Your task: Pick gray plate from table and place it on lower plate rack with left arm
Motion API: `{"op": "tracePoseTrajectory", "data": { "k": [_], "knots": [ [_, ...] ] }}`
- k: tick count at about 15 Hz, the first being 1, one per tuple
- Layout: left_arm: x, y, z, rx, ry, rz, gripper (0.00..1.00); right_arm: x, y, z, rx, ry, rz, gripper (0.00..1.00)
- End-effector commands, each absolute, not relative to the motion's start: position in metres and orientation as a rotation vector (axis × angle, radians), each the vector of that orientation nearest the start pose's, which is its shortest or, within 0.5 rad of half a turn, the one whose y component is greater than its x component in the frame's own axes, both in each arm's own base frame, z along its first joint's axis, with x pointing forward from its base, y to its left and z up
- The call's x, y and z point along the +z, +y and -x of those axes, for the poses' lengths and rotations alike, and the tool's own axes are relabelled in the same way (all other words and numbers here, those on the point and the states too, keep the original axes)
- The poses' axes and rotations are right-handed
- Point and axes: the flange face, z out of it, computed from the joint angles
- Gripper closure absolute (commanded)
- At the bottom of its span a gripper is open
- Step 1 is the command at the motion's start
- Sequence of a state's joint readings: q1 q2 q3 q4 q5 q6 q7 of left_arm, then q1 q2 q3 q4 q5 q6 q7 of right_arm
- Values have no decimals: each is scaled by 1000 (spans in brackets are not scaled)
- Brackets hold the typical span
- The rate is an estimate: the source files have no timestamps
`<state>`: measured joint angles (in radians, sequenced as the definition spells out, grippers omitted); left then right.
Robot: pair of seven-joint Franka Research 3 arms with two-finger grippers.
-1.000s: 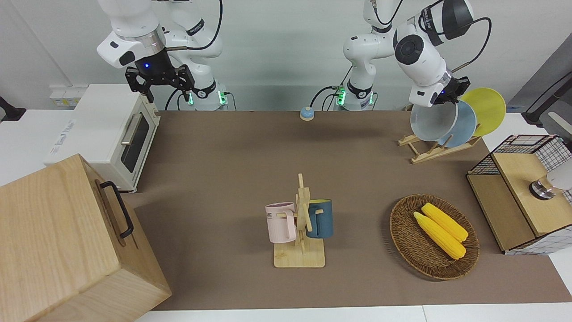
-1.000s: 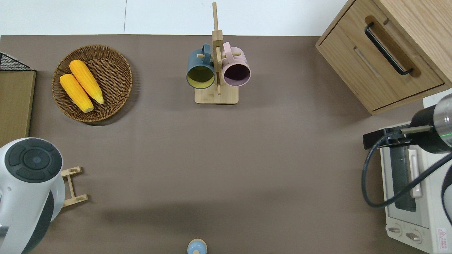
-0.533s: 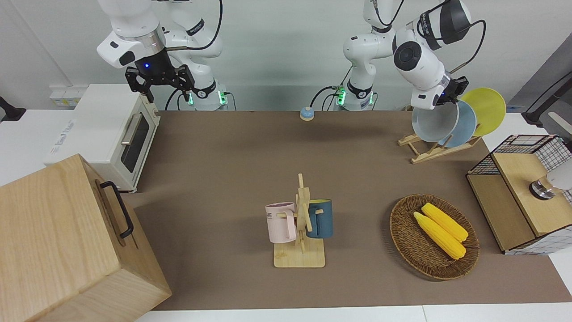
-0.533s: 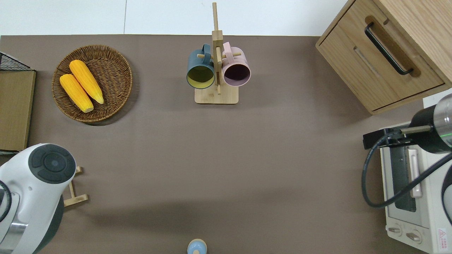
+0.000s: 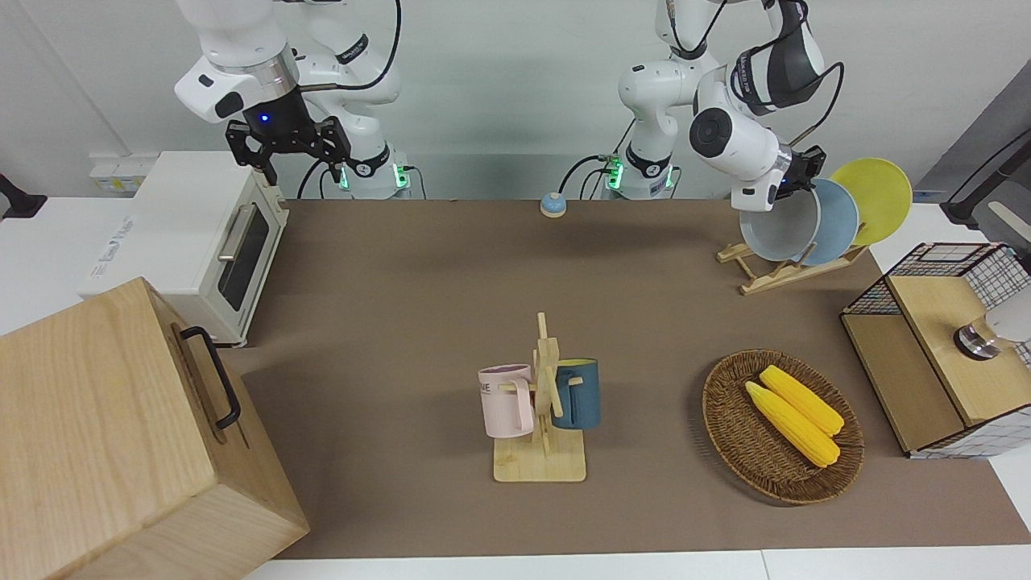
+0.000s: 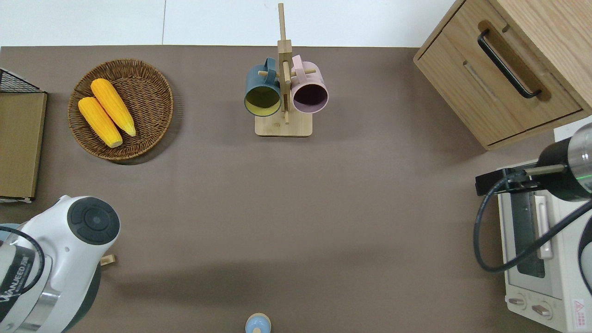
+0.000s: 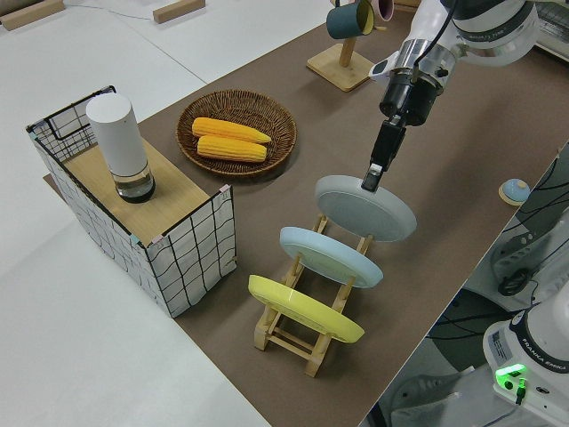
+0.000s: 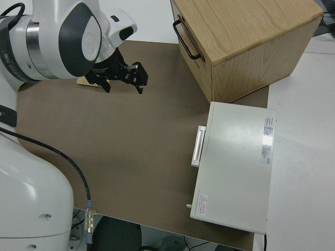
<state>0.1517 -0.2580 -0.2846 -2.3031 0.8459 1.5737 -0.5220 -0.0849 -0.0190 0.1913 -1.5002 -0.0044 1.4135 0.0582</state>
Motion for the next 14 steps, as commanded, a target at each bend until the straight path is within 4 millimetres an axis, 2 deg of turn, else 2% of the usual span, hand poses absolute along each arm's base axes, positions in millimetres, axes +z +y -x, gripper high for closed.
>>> {"op": "tracePoseTrajectory", "data": {
  "k": [1,7,14],
  "knots": [
    [432,9,-426,141,-204,2048,1000,657,58,-527,116,-75,3146,11],
    [406,4,-425,129,-222,2011,1000,657,58,-527,116,-78,3146,13],
    [402,5,-429,122,-200,1997,1000,657,58,-527,116,-75,3146,11]
  ]
}}
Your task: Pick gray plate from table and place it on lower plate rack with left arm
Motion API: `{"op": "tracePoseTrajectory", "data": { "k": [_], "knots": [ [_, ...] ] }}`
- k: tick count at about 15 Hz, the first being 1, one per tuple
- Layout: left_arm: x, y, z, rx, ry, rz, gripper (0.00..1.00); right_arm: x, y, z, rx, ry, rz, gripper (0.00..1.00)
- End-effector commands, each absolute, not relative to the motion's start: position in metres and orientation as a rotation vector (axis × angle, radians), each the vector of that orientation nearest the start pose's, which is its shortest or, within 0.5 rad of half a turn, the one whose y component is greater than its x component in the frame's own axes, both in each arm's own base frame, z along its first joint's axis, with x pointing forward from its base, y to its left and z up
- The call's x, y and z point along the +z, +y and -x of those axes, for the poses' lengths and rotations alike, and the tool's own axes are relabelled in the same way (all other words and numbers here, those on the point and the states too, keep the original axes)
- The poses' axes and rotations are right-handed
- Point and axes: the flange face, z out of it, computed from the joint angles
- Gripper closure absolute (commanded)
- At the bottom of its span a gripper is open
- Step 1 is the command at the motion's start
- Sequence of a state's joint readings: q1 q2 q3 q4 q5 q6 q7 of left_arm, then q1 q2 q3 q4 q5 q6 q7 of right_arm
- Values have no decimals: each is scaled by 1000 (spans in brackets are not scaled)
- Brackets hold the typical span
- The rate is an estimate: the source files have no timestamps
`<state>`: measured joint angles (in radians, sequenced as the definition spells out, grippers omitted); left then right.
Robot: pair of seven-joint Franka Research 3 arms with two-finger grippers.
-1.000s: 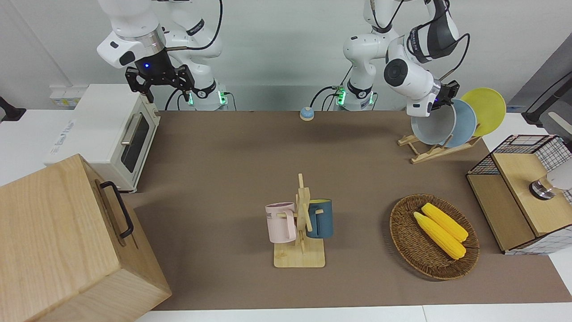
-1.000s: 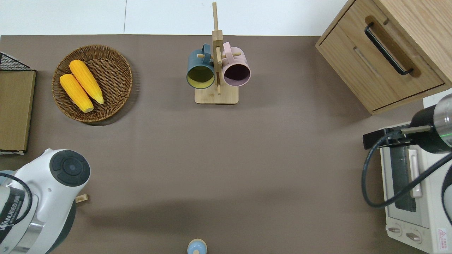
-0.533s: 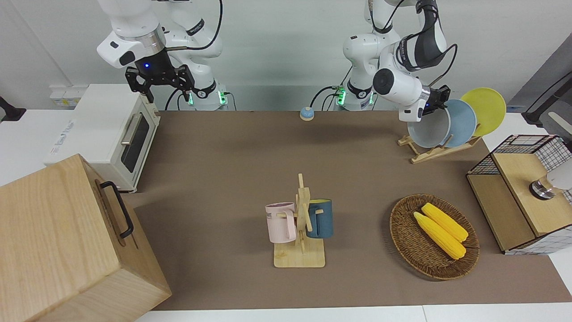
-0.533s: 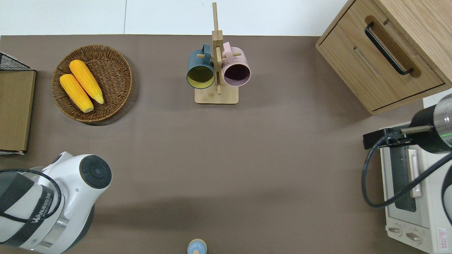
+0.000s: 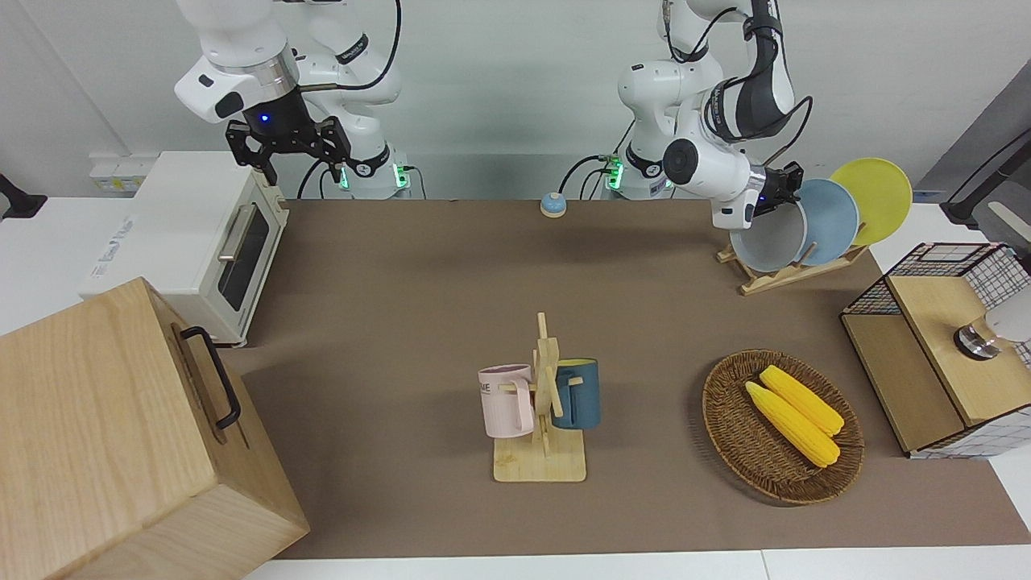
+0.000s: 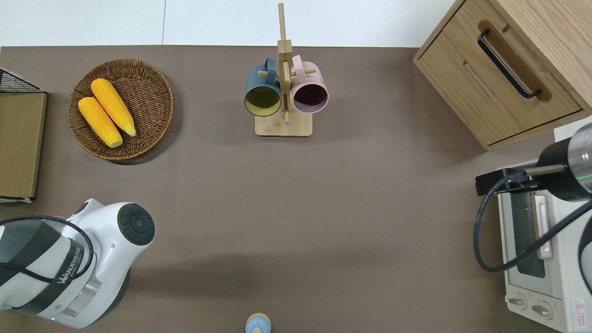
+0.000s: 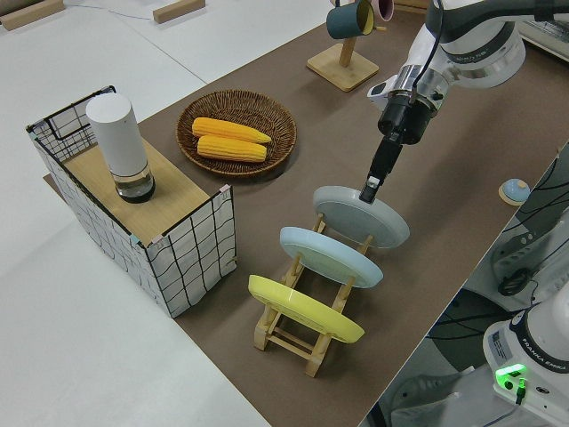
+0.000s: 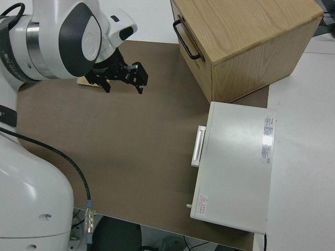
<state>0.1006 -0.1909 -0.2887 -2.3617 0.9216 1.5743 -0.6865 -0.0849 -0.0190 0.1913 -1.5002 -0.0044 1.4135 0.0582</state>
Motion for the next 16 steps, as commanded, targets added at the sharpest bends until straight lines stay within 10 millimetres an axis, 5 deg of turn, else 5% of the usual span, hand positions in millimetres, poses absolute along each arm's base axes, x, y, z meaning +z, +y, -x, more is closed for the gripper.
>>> {"op": "tracePoseTrajectory", "data": {
  "k": [1,14,16],
  "knots": [
    [398,5,-430,130,-193,1996,1000,657,57,-527,116,-73,3146,11],
    [376,5,-439,129,-181,1956,1000,657,58,-527,116,-75,3146,13],
    [377,5,-440,124,-179,1956,714,657,58,-527,116,-75,3146,13]
  ]
}}
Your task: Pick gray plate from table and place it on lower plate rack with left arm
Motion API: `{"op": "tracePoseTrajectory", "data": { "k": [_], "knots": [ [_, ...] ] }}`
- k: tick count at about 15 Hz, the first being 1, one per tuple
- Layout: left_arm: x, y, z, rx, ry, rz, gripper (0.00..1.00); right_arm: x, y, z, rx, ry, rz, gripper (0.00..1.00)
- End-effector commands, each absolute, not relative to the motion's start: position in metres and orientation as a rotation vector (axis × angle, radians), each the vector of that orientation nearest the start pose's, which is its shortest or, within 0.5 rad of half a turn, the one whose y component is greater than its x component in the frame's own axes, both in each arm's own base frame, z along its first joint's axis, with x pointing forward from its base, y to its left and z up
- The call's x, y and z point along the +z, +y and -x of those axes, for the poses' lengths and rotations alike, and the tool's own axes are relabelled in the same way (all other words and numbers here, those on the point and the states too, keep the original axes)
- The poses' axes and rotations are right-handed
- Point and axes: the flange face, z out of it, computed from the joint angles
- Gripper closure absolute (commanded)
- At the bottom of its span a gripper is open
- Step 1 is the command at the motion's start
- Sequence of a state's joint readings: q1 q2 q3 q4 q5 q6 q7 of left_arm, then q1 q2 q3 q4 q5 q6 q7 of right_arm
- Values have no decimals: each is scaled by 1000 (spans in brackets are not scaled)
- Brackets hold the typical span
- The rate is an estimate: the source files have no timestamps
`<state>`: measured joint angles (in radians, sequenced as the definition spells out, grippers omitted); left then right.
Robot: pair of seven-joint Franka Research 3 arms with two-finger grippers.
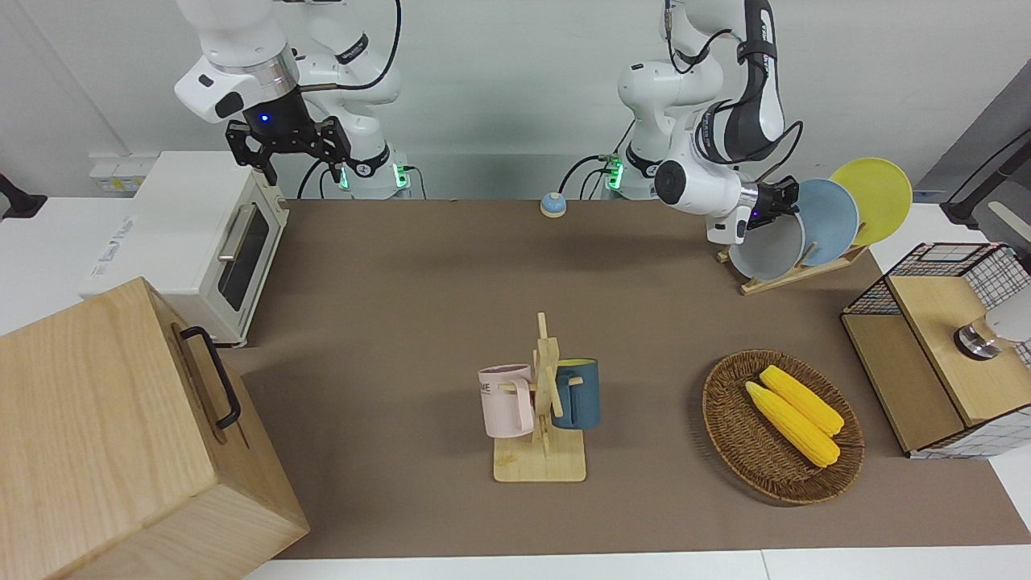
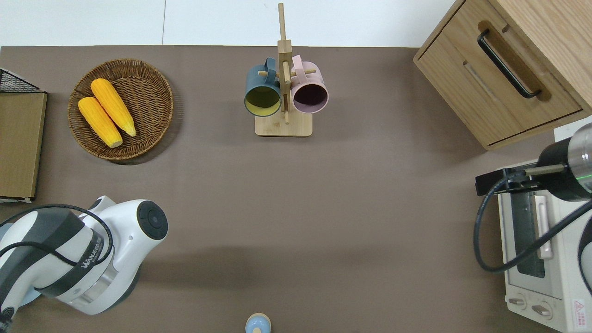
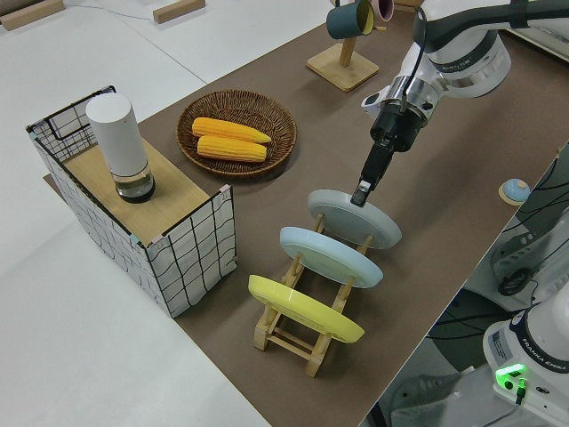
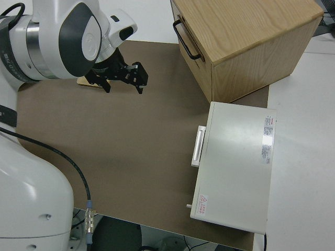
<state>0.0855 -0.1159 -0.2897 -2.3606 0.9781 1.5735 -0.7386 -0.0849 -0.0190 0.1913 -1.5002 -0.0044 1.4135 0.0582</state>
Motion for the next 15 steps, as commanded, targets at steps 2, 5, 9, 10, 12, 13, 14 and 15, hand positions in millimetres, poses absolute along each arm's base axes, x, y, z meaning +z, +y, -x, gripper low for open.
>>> {"op": "tracePoseTrajectory", "data": {
  "k": [2,5,9,10,12,13,14,15],
  "knots": [
    [379,5,-441,121,-167,1954,258,657,58,-527,116,-75,3146,11],
    [385,5,-444,113,-178,1960,13,657,57,-527,116,-73,3146,13],
    [405,6,-456,104,-175,1995,9,657,58,-527,116,-75,3146,11],
    [413,7,-461,120,-156,2014,9,657,58,-527,116,-75,3146,11],
    [454,4,-480,160,-160,2169,9,657,58,-527,116,-75,3146,11],
    [468,5,-486,180,-166,2230,9,657,58,-527,116,-78,3146,13],
    [490,1,-491,185,-164,2316,9,657,57,-527,116,-73,3146,11],
    [505,4,-495,184,-176,2381,9,657,58,-527,116,-75,3146,11]
  ]
}}
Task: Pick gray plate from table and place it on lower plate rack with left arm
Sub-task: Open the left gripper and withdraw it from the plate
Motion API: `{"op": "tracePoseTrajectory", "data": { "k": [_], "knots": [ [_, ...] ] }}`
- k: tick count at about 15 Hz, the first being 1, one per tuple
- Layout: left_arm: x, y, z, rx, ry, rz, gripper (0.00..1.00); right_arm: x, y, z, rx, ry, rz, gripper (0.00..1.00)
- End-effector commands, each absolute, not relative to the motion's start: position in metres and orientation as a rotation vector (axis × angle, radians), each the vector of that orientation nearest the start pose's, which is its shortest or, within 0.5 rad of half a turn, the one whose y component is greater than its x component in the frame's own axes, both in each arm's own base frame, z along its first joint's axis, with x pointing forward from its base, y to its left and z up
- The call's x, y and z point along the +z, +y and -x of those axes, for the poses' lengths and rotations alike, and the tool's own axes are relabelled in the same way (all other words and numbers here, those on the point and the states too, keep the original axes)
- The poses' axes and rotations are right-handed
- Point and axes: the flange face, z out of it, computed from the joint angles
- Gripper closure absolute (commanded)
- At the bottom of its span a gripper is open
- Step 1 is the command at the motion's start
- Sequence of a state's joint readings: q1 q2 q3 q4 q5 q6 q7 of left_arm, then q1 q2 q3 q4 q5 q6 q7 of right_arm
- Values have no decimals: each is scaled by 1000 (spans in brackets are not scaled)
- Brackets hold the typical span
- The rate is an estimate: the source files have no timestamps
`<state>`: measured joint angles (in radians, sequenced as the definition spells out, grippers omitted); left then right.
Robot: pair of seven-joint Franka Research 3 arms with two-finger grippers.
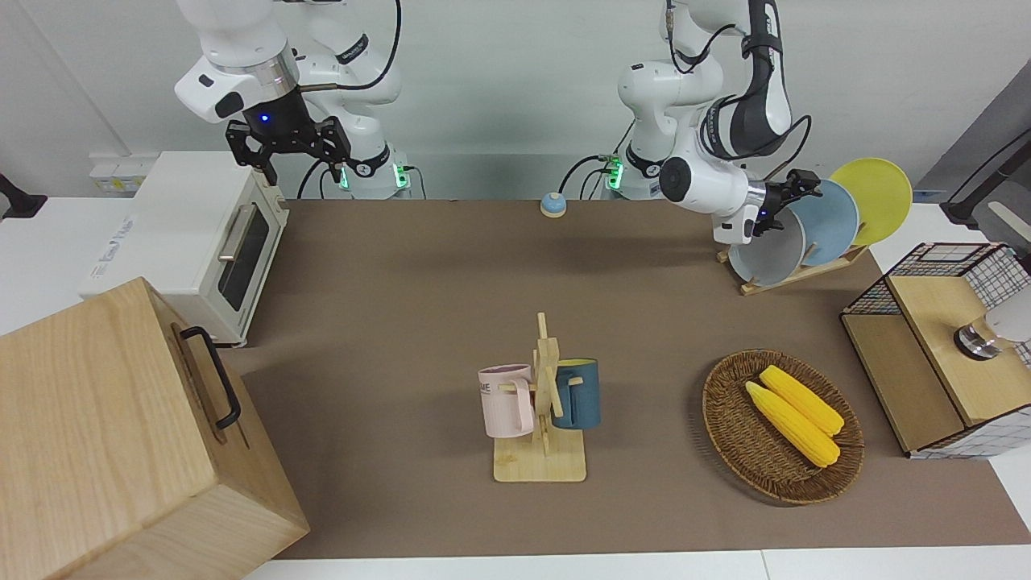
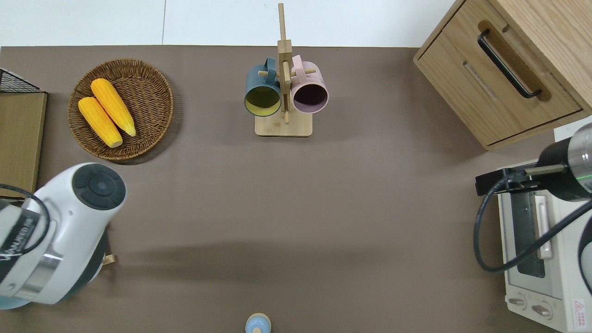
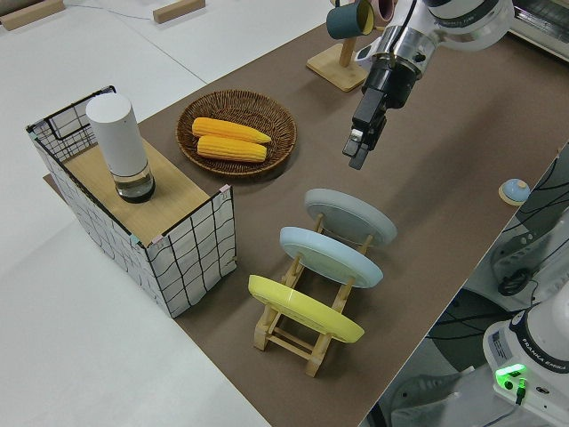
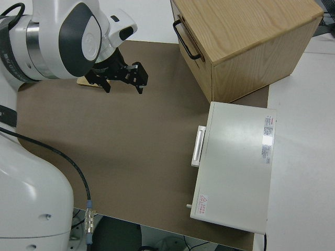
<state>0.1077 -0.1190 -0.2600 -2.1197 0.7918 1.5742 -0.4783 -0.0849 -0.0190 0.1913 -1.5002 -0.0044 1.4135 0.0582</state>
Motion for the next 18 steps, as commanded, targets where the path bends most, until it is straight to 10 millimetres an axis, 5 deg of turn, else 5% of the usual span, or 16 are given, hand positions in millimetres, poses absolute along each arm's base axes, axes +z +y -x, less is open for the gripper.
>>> {"op": "tracePoseTrajectory", "data": {
  "k": [1,5,12,18],
  "knots": [
    [511,0,-497,186,-171,2419,9,657,57,-527,116,-73,3146,11],
    [531,-23,-497,278,-185,2729,9,657,58,-527,116,-75,3146,11],
    [540,-23,-501,318,-78,3090,7,657,57,-527,116,-73,3146,11],
    [549,-30,-511,167,127,3116,9,657,58,-527,116,-75,3146,11]
  ]
}}
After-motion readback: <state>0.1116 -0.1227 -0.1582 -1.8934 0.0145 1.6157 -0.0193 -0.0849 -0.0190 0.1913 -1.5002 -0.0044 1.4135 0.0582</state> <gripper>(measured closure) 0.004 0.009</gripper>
